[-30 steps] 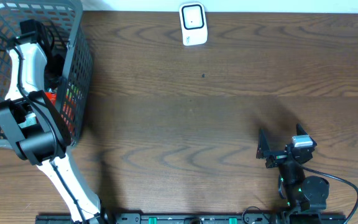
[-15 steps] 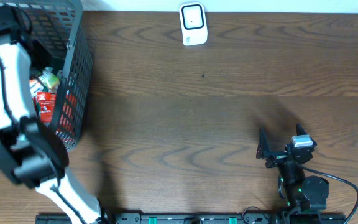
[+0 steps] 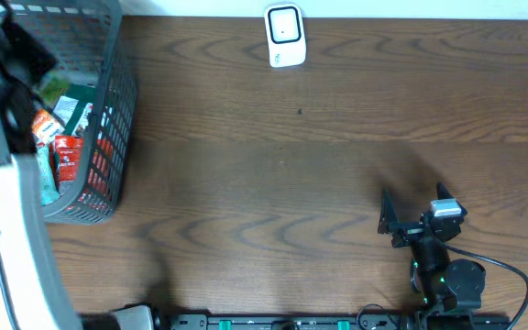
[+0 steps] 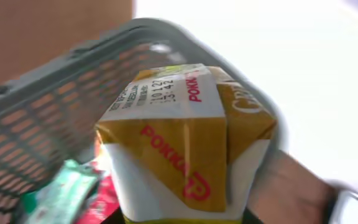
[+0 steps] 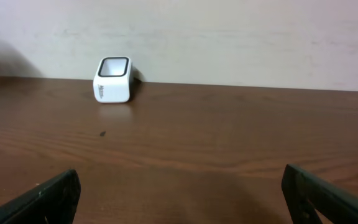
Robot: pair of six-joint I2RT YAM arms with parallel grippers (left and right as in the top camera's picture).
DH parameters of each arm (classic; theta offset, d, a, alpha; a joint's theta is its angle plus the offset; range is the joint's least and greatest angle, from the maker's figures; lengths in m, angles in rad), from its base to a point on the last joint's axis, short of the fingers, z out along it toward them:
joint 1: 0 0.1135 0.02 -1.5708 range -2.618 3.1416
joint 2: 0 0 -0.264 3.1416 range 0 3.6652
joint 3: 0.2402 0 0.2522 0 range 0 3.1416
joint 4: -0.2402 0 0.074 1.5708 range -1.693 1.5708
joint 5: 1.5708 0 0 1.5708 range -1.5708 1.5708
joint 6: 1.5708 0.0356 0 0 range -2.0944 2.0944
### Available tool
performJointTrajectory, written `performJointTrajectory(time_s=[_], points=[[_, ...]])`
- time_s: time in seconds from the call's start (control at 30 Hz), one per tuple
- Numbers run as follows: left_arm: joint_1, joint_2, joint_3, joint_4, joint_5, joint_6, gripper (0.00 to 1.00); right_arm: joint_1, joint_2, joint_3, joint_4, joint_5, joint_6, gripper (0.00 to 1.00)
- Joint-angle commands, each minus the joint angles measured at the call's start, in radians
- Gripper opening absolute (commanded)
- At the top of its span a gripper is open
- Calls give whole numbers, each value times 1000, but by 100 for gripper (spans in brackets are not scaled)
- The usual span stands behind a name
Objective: Scan the item barcode
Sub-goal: 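Lift the carton out and carry it toward the white scanner, then lower the carton onto the table in front of the scanner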
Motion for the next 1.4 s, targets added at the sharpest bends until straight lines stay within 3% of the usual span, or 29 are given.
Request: performJointTrajectory(time_s=[0.0, 0.2, 0.33, 0.6, 0.83, 1.23, 1.33, 1.37], points=[[-179, -86, 17, -13, 4, 8, 21, -11, -5, -1, -3, 2, 13, 99], [-493, -47, 16, -79, 4, -48, 21, -11, -5, -1, -3, 2, 13, 99], [-727, 96, 16, -103, 4, -95, 21, -11, -5, -1, -3, 2, 13, 99], [-991, 436, 17, -13, 35, -126, 21, -11, -5, -1, -3, 2, 13, 99], [-1084, 653, 17, 133, 160, -127, 22, -11, -5, -1, -3, 2, 13, 99], [-1104, 786, 16, 219, 168, -127, 22, -11, -5, -1, -3, 2, 13, 99], [-1104, 793, 16, 219, 178, -127, 52, -11, -5, -1, -3, 2, 13, 99], [-1104, 792, 16, 219, 178, -127, 55, -11, -5, -1, -3, 2, 13, 99]])
